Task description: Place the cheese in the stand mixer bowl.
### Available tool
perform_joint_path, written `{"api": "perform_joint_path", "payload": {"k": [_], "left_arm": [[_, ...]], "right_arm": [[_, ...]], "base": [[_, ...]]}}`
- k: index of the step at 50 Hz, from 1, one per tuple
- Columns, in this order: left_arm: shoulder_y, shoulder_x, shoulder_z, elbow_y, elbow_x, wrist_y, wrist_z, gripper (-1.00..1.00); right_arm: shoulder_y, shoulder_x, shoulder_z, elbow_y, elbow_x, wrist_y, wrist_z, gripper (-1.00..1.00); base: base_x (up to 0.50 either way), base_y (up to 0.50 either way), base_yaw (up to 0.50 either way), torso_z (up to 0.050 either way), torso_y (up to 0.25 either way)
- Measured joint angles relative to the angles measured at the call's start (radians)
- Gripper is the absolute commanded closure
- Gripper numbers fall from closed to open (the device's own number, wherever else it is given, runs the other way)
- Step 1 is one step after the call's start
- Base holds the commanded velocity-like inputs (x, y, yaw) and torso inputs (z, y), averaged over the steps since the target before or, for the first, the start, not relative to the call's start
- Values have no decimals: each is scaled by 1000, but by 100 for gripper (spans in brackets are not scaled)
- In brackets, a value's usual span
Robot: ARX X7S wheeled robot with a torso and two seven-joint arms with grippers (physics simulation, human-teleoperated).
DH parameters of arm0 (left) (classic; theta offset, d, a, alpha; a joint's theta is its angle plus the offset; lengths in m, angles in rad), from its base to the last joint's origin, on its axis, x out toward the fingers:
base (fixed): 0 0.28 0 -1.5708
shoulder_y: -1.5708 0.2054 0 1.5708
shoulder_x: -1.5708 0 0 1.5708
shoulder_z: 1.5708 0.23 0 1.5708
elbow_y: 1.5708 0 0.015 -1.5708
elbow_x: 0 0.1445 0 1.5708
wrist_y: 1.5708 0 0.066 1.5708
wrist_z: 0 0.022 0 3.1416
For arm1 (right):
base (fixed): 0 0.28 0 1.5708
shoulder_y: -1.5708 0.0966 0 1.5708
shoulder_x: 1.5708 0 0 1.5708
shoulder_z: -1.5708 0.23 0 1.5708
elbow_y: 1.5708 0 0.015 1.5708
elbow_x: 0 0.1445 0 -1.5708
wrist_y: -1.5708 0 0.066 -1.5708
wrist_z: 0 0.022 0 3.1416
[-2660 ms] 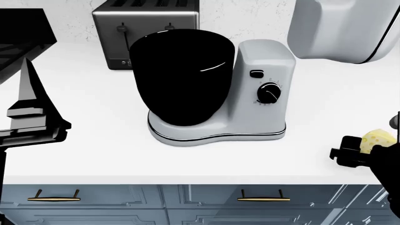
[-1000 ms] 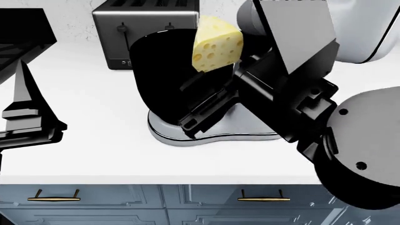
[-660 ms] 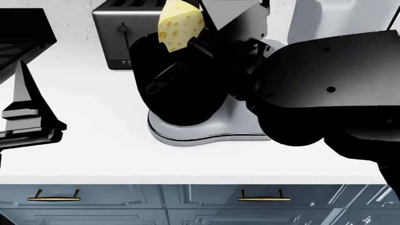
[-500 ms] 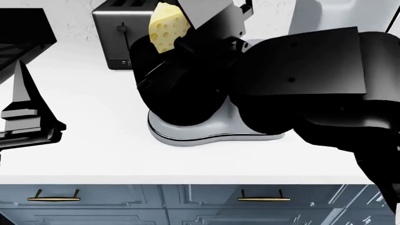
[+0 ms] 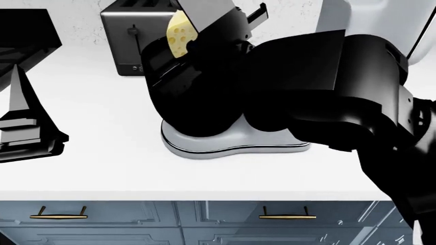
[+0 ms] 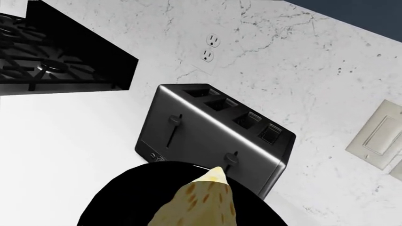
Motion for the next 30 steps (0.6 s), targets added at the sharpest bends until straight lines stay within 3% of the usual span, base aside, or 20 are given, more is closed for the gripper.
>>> {"api": "perform_joint_path", "payload": {"k": [17, 18, 30], "left_arm": [[11, -6, -1, 0, 1, 10, -5, -100], [11, -6, -1, 0, 1, 11, -5, -100], [15, -11, -3, -3, -1, 18, -8, -100]], "right_arm": [[5, -22, -6, 32, -16, -10, 8, 100], [5, -22, -6, 32, -16, -10, 9, -100], [6, -22, -7, 30, -38, -8, 11, -100]], "base": [[1, 0, 0, 0, 0], [0, 0, 0, 0, 0], [0, 0, 0, 0, 0]]}}
